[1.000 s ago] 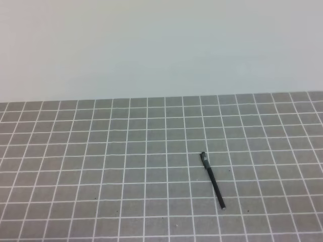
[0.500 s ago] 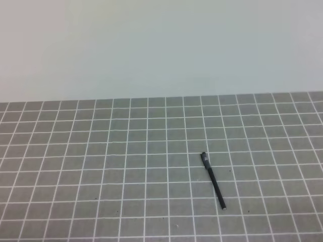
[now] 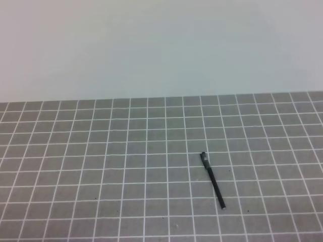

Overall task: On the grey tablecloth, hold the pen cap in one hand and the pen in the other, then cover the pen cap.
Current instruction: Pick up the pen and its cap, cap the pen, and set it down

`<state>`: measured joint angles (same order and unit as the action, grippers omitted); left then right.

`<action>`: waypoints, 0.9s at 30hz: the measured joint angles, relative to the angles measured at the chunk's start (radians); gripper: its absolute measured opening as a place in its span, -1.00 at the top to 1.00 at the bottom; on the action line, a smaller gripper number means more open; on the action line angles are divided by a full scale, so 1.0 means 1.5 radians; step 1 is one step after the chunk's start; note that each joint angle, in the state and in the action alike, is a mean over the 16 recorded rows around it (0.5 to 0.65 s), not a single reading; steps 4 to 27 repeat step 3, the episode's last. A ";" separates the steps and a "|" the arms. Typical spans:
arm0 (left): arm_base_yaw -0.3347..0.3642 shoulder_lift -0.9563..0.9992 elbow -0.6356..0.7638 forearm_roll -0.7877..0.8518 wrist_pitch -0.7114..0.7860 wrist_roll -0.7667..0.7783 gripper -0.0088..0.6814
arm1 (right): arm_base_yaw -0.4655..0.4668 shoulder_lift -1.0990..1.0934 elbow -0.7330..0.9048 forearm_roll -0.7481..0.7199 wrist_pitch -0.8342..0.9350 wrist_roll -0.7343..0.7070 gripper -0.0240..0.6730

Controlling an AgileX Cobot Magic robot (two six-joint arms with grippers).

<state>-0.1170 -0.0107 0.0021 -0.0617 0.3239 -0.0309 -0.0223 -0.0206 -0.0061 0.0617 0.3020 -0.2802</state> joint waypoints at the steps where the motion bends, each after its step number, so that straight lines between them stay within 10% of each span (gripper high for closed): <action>1: 0.000 0.000 0.000 0.000 0.000 0.000 0.97 | 0.000 0.000 0.000 -0.001 0.000 0.002 0.93; 27: 0.000 0.000 0.000 0.000 0.000 0.000 0.97 | 0.000 0.000 0.000 -0.003 0.000 0.008 0.93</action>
